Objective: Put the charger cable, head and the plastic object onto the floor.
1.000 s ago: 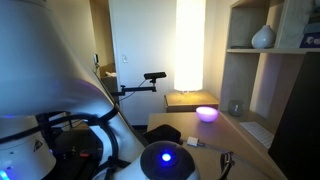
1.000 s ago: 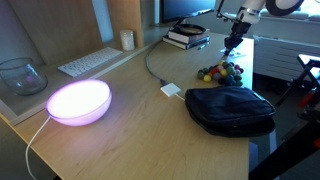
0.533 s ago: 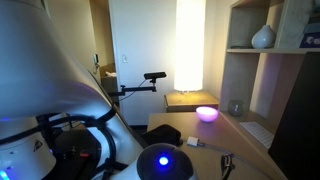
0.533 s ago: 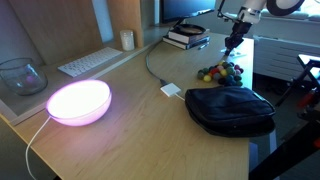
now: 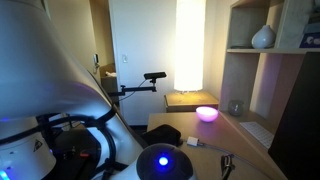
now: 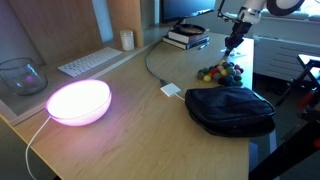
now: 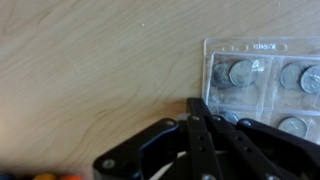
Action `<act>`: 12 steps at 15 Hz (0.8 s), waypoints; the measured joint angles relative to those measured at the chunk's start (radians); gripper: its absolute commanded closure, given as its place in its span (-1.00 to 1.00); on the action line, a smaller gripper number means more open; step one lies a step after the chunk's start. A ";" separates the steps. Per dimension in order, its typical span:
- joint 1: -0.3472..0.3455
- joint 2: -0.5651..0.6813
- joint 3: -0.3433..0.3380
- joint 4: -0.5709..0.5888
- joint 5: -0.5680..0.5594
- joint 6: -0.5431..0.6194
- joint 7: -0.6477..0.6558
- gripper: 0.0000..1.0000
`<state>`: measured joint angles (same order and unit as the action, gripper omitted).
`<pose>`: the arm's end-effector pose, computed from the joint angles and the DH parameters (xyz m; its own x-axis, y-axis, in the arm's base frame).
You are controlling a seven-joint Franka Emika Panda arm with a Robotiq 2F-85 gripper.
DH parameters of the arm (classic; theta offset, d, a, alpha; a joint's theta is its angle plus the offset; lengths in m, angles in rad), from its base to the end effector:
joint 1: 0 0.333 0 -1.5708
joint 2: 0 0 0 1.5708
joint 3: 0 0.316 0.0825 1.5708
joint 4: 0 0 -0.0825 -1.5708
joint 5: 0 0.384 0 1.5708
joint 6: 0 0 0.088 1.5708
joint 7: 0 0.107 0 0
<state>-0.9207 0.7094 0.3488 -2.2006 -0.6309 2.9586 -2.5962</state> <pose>0.4762 -0.2422 0.0899 -0.8198 0.5601 -0.1194 0.5500 0.8281 0.1084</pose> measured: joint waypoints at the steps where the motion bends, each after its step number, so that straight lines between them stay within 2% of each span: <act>1: 0.000 0.000 0.000 0.000 0.000 0.000 0.000 1.00; 6: -0.004 -0.007 0.008 -0.019 -0.023 0.028 -0.006 1.00; 12: -0.062 -0.077 0.023 -0.165 -0.194 0.225 -0.006 1.00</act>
<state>-0.9823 0.6325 0.3718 -2.3655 -0.8244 3.1839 -2.6018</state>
